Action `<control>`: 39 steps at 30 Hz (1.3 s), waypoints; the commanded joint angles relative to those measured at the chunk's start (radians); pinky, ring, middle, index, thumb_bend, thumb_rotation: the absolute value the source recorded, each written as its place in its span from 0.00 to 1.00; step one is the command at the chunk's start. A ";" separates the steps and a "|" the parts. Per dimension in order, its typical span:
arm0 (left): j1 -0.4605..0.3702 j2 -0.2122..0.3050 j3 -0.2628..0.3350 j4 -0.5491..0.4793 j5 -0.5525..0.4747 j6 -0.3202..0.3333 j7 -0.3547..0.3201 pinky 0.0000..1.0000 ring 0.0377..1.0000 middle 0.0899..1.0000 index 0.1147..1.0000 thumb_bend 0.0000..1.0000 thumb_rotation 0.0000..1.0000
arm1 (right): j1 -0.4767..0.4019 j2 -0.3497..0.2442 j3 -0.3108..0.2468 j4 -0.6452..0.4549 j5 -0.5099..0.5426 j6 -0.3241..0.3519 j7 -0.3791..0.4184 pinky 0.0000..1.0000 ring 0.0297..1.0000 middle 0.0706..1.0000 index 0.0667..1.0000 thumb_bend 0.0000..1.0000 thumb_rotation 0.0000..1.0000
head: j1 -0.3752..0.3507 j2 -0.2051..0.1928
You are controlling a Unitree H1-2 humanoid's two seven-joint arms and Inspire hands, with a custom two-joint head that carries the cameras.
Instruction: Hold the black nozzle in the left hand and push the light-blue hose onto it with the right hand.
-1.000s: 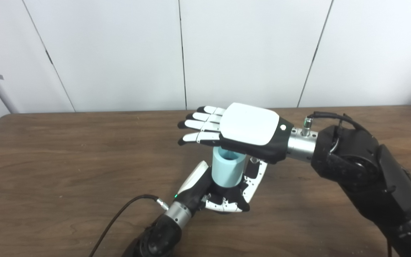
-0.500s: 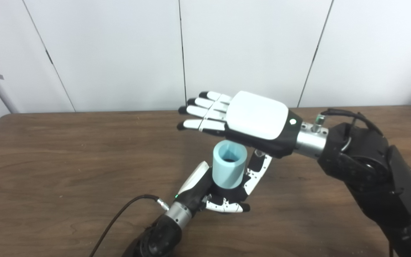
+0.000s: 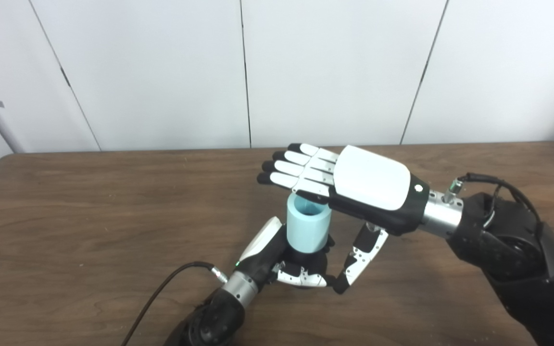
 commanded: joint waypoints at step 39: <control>0.037 0.013 -0.016 0.033 -0.017 0.075 -0.065 0.87 0.57 0.49 0.42 0.52 0.07 | 0.084 -0.055 0.001 0.004 -0.025 -0.033 0.001 1.00 1.00 1.00 1.00 0.87 0.52 | 0.006 0.010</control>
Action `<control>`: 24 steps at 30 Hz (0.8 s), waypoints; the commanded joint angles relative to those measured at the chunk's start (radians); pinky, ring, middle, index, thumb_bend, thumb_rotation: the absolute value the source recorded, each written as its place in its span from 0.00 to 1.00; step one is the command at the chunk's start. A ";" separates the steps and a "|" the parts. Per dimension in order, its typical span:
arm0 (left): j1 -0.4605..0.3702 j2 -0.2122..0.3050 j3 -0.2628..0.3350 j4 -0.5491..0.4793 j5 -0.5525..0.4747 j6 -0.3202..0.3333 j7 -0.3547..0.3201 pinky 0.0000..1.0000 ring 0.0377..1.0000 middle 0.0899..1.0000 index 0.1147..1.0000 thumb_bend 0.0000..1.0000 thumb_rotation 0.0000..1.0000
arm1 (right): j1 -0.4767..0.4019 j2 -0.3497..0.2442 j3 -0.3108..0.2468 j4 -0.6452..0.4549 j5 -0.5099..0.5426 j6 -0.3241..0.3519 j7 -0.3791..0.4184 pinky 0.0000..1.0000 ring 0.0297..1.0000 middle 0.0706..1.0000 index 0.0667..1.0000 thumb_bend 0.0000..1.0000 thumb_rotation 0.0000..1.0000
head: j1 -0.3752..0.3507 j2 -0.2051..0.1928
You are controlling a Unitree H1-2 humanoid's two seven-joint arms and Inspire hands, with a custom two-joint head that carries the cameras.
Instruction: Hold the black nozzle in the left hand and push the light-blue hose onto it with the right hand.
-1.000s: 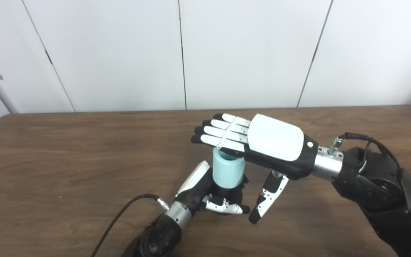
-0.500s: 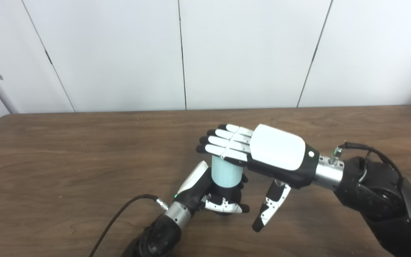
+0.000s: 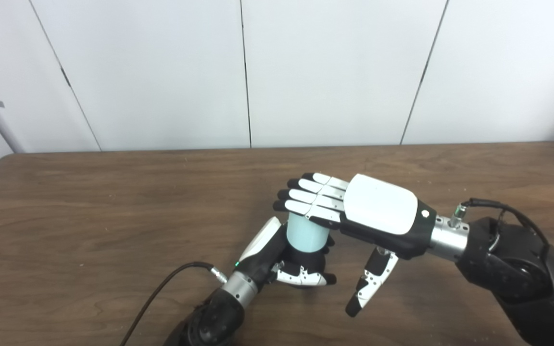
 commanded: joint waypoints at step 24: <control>0.045 0.015 -0.025 0.016 0.027 0.086 -0.048 0.89 0.63 0.56 0.42 0.52 0.08 | 0.026 -0.021 0.063 -0.009 0.022 0.000 0.014 0.98 1.00 1.00 1.00 0.87 0.52 | -0.001 0.009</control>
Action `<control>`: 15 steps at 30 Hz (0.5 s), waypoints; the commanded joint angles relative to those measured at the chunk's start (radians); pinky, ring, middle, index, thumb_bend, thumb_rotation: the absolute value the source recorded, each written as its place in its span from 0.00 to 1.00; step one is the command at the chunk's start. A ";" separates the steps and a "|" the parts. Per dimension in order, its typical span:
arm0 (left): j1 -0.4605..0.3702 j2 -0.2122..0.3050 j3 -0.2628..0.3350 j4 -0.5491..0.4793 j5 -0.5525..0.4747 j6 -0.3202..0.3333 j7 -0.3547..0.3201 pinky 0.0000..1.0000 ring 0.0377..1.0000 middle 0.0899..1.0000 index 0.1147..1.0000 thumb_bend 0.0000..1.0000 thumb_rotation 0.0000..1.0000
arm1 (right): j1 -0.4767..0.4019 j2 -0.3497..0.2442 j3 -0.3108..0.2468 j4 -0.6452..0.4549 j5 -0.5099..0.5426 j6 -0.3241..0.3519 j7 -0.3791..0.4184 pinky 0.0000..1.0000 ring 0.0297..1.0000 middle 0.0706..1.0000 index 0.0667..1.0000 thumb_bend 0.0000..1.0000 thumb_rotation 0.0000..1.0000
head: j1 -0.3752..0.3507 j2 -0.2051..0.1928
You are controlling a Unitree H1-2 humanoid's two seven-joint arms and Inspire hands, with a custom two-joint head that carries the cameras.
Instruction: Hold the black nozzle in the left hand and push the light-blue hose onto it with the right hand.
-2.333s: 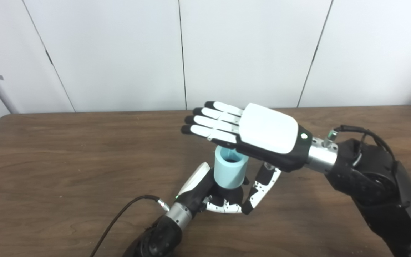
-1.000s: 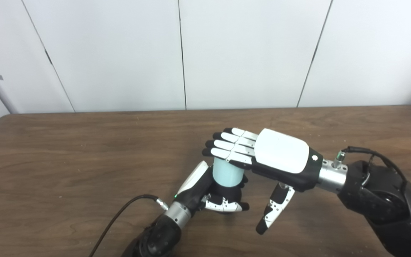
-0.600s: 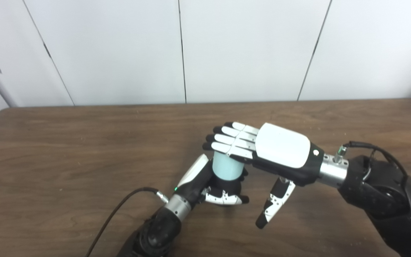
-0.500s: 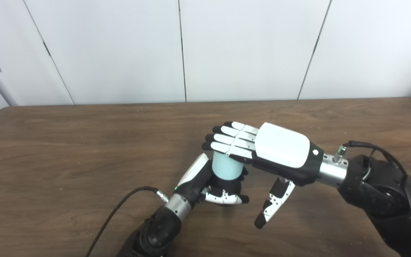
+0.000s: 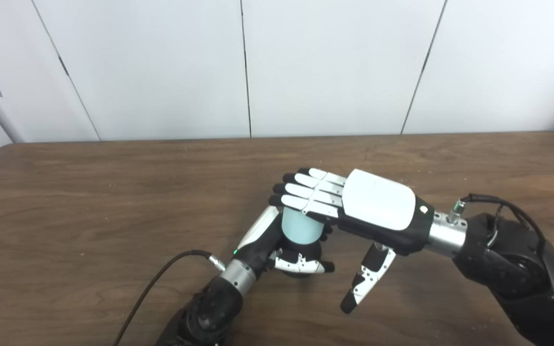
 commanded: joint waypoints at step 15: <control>0.033 0.014 -0.025 0.023 0.022 0.082 -0.061 0.79 0.55 0.50 0.42 0.52 0.08 | 0.018 -0.019 0.036 -0.005 -0.027 -0.001 0.029 0.98 1.00 1.00 1.00 0.87 0.51 | 0.002 0.004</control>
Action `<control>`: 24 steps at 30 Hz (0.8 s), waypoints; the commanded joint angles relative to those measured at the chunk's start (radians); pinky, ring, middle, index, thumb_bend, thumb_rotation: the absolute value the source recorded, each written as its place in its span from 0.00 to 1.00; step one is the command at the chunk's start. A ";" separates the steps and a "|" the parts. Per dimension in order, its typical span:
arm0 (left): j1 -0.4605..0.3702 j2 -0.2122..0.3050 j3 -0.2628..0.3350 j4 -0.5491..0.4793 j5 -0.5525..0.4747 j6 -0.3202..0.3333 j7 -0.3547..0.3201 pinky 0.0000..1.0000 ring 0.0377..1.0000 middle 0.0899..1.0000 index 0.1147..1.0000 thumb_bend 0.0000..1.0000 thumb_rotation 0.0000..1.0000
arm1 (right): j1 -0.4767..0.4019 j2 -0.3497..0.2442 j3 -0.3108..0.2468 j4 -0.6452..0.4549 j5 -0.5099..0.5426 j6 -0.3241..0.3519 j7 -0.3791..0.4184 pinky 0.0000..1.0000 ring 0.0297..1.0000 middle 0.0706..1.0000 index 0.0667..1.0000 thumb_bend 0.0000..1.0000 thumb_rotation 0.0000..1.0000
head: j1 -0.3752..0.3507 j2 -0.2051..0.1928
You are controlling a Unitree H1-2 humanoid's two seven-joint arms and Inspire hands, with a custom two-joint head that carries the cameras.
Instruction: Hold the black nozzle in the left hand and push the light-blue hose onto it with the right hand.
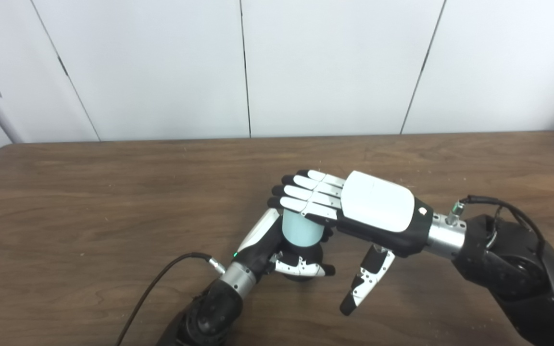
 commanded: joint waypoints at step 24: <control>0.032 0.015 -0.031 0.022 0.031 0.086 -0.061 0.76 0.51 0.49 0.42 0.52 0.08 | 0.017 -0.021 0.052 0.002 -0.092 -0.021 0.010 0.98 1.00 1.00 1.00 0.89 0.50 | -0.004 0.006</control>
